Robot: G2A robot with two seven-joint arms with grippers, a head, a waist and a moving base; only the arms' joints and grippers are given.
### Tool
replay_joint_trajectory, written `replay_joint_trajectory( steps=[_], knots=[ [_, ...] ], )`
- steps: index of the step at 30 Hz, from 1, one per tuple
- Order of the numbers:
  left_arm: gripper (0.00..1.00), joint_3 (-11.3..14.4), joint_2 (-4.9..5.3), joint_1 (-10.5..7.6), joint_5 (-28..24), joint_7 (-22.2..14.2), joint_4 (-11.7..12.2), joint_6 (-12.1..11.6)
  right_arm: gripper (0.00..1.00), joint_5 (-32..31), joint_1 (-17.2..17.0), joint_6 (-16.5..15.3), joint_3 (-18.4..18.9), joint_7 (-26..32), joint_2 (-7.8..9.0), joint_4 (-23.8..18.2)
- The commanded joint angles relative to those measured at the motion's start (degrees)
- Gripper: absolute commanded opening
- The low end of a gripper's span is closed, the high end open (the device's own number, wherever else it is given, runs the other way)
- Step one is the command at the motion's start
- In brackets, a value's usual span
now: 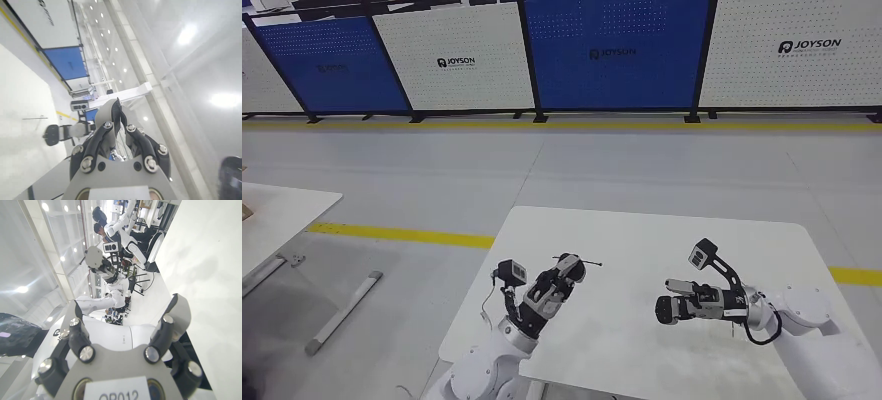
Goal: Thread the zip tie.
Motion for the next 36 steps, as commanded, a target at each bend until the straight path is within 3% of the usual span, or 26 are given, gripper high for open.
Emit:
replay_joint_trajectory(
  steps=[1, 3, 11, 13, 23, 31, 34, 36],
  knots=[
    [0.0, 1.2, -0.17, -0.89, 3.2, 2.1, 1.3, 2.4, 1.0, 0.0, 0.0, 0.0, 0.0, 0.0, 0.0, 0.0],
    [0.0, 2.8, -0.38, -2.21, 6.1, 3.3, 3.6, 4.5, 1.0, 0.0, 0.0, 0.0, 0.0, 0.0, 0.0, 0.0],
    [0.0, 7.8, -1.18, -5.98, 18.4, 9.3, 11.6, 8.7, 1.0, 0.0, 0.0, 0.0, 0.0, 0.0, 0.0, 0.0],
    [0.0, 8.7, -1.51, -6.14, 17.8, 11.2, 12.0, 7.8, 1.0, 0.0, 0.0, 0.0, 0.0, 0.0, 0.0, 0.0],
    [0.0, 8.7, -1.52, -6.16, 17.8, 11.1, 12.0, 7.9, 1.0, 0.0, 0.0, 0.0, 0.0, 0.0, 0.0, 0.0],
    [0.0, 9.8, -1.22, -5.59, 25.2, 7.6, 15.2, 7.5, 1.0, 0.0, 0.0, 0.0, 0.0, 0.0, 0.0, 0.0],
    [0.0, 8.9, -0.66, -4.32, 22.0, -0.6, 14.4, 5.5, 1.0, 0.0, 0.0, 0.0, 0.0, 0.0, 0.0, 0.0],
    [0.0, 8.6, -0.58, -4.18, 21.2, -1.5, 14.2, 5.1, 1.0, 0.0, 0.0, 0.0, 0.0, 0.0, 0.0, 0.0]
  ],
)
